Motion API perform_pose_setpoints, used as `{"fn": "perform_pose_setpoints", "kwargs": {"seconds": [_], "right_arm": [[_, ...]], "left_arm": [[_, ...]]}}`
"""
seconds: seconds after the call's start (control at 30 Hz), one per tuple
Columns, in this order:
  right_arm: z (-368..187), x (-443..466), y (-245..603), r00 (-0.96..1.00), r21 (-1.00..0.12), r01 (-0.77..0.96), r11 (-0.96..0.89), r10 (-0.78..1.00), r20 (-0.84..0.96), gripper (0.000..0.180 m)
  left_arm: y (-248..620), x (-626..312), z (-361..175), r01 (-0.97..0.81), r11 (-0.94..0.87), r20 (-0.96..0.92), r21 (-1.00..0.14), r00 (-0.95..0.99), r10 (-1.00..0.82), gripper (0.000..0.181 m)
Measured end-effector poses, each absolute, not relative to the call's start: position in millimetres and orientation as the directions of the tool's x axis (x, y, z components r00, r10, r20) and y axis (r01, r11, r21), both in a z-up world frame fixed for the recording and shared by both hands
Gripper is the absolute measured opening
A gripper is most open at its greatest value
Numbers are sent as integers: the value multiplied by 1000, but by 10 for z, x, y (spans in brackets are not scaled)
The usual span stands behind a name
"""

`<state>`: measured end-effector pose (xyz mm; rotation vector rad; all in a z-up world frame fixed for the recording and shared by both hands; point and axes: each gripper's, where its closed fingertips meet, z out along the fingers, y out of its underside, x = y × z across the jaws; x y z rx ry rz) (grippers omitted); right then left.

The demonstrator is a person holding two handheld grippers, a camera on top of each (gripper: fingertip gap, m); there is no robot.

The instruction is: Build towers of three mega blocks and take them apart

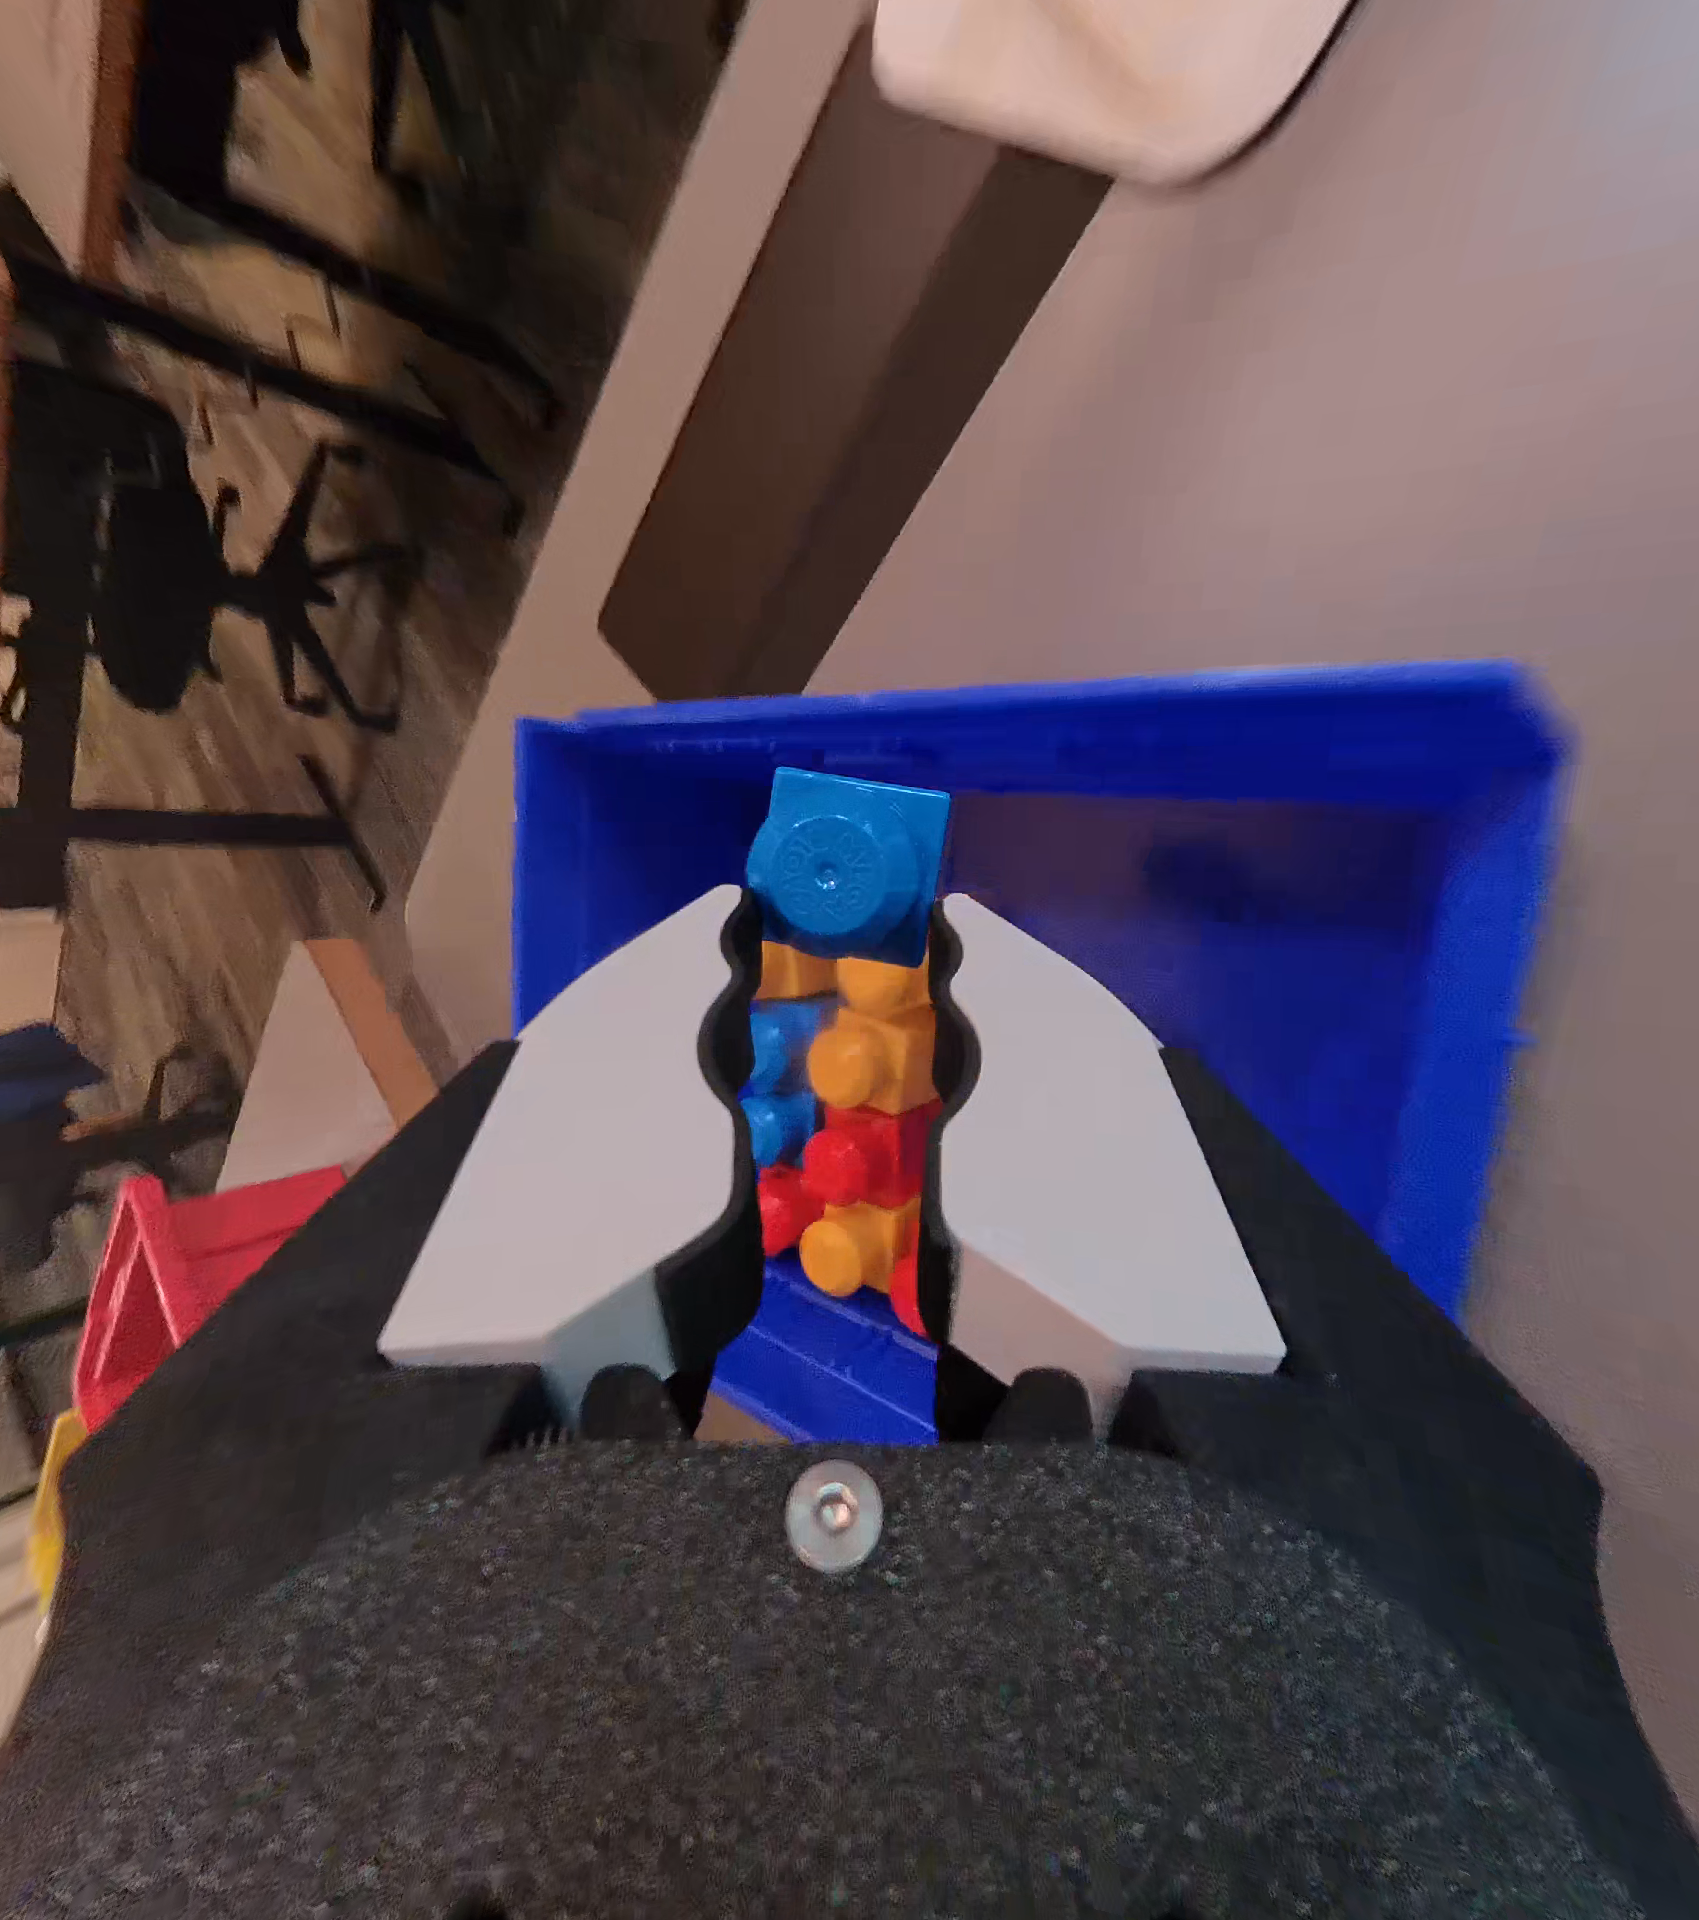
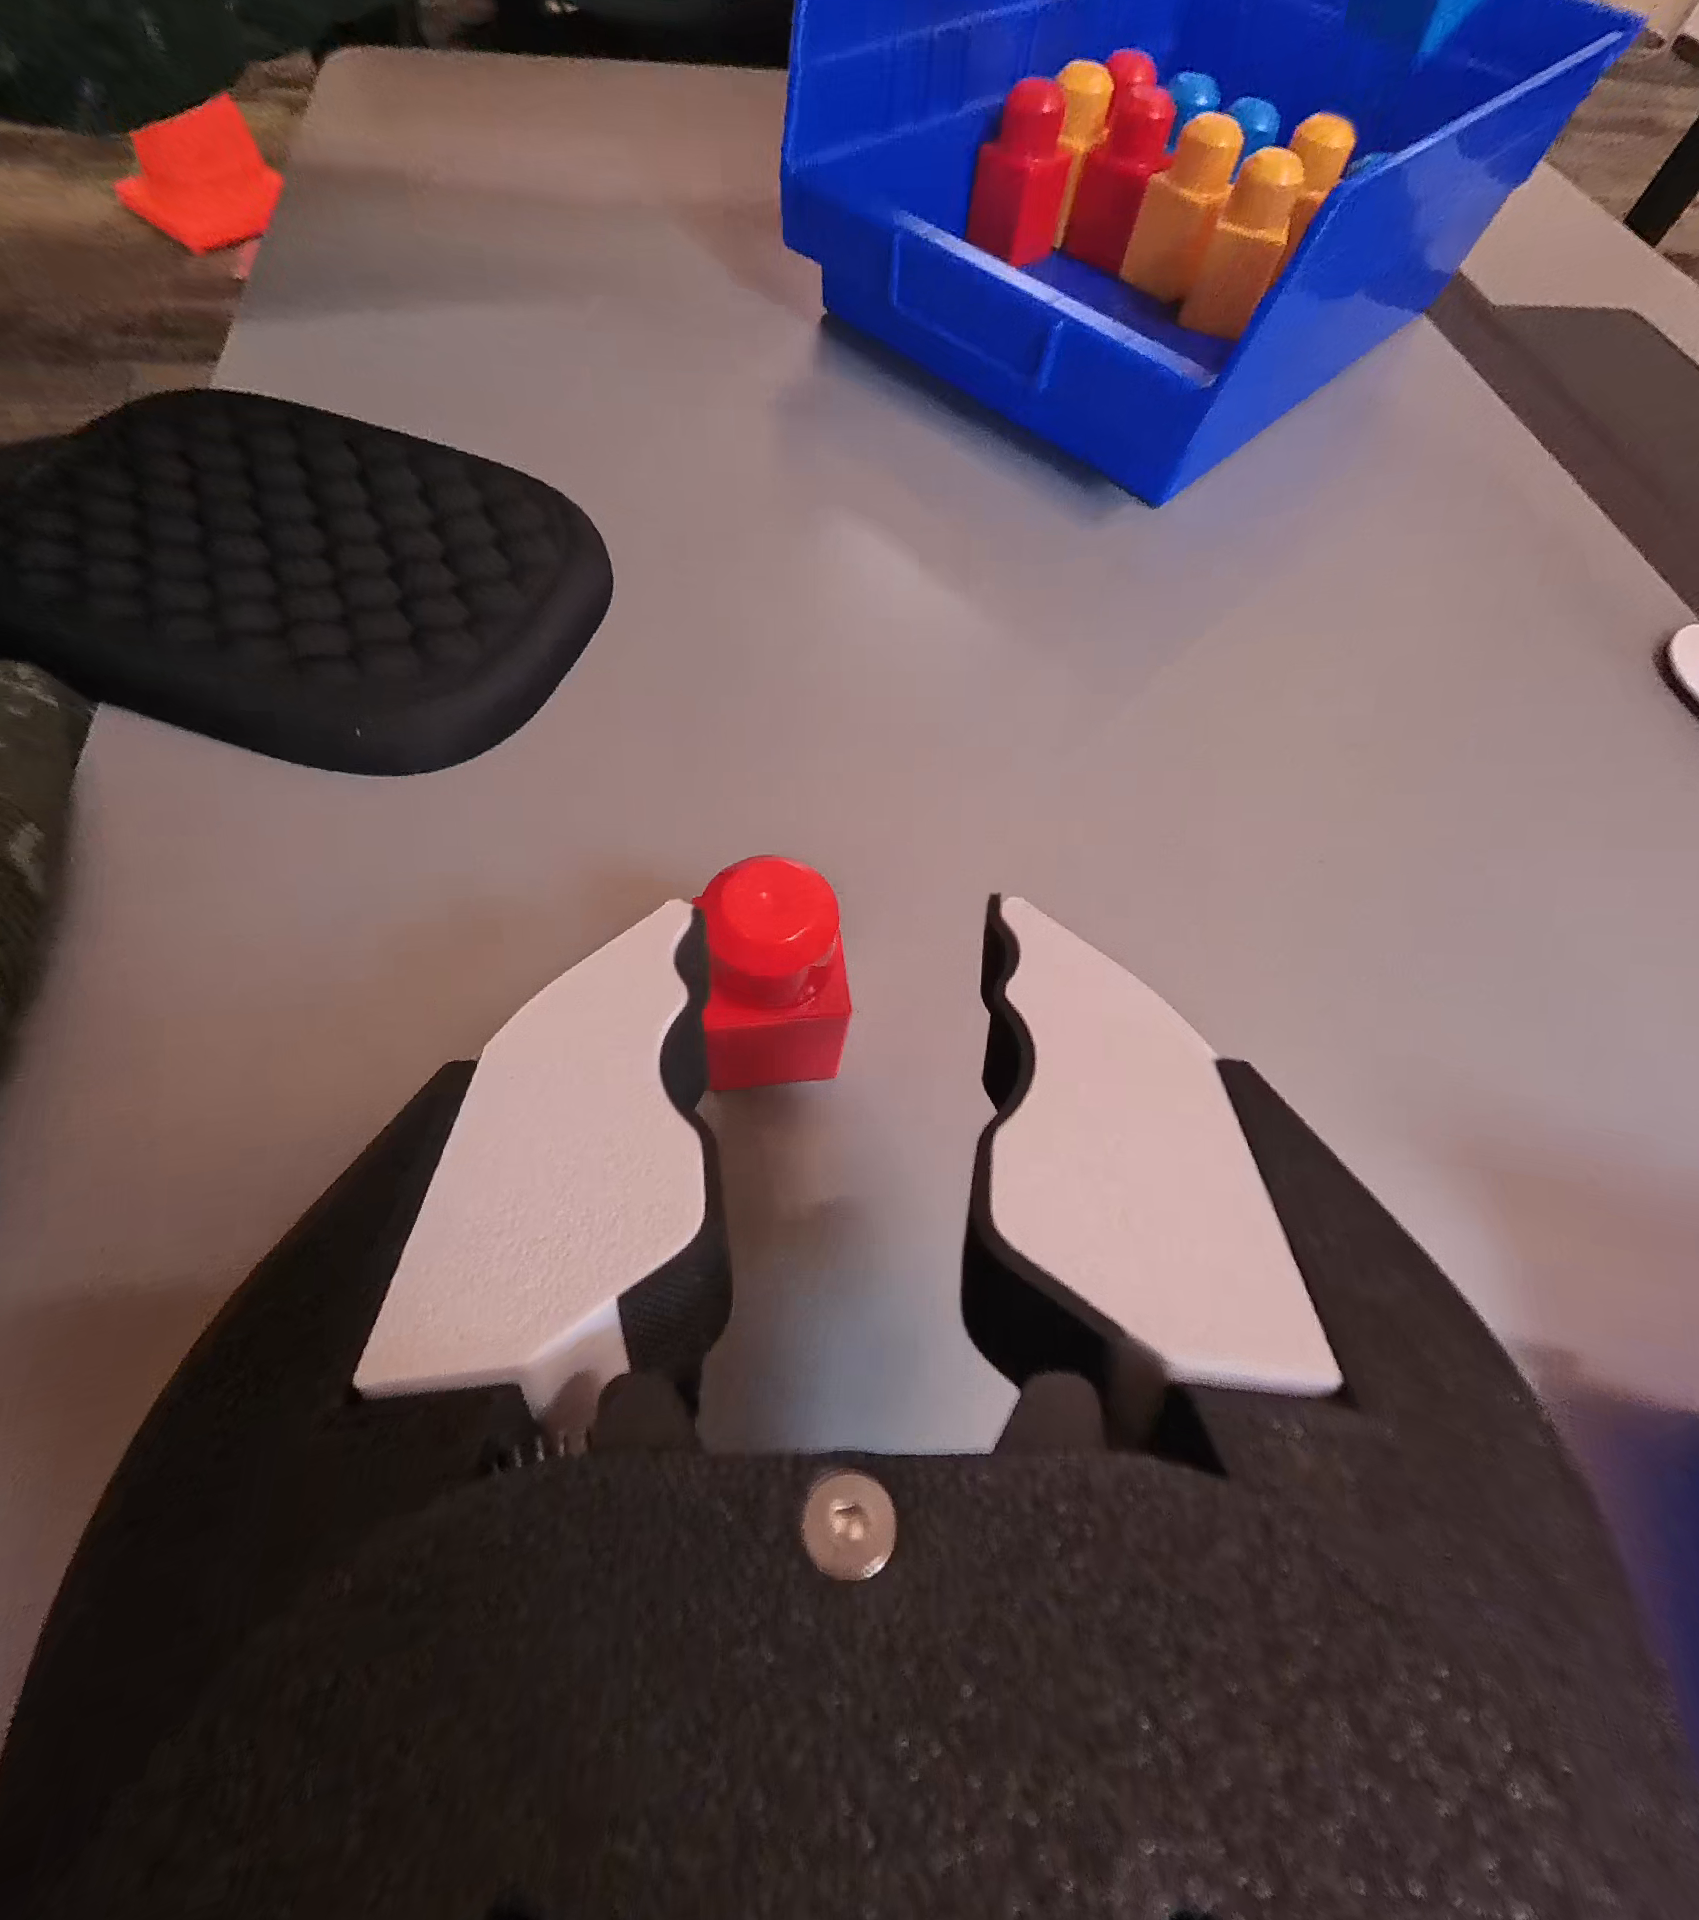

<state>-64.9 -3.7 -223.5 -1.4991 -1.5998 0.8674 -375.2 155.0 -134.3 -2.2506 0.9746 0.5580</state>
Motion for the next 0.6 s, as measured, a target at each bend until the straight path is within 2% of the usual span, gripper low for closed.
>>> {"fn": "perform_pose_setpoints", "kwargs": {"seconds": [0.1, 0.17, 0.3, 0.43, 0.6], "right_arm": [[-2239, -638, -28, -17, -874, 482, 64, 998, 64, 52], [-2287, -635, -63, -34, -860, 506, 63, 998, 53, 55], [-2478, -624, -146, -69, -807, 584, 85, 996, 55, 62], [-2610, -653, -185, -84, -773, 625, 110, 994, 73, 60], [-2705, -659, -191, -91, -748, 653, 122, 992, 82, 58]], "left_arm": [[1161, -3081, -1107, -774, -411, -495, -482, 627, -601, 30], [827, -2551, -1207, -792, -327, -410, -516, 563, -717, 30], [266, -1800, -1799, -850, -217, -308, -481, 395, -866, 30], [-35, -1419, -2343, -859, -216, -188, -463, 334, -924, 29], [-107, -1298, -2546, -847, -226, -142, -481, 330, -933, 30]]}}
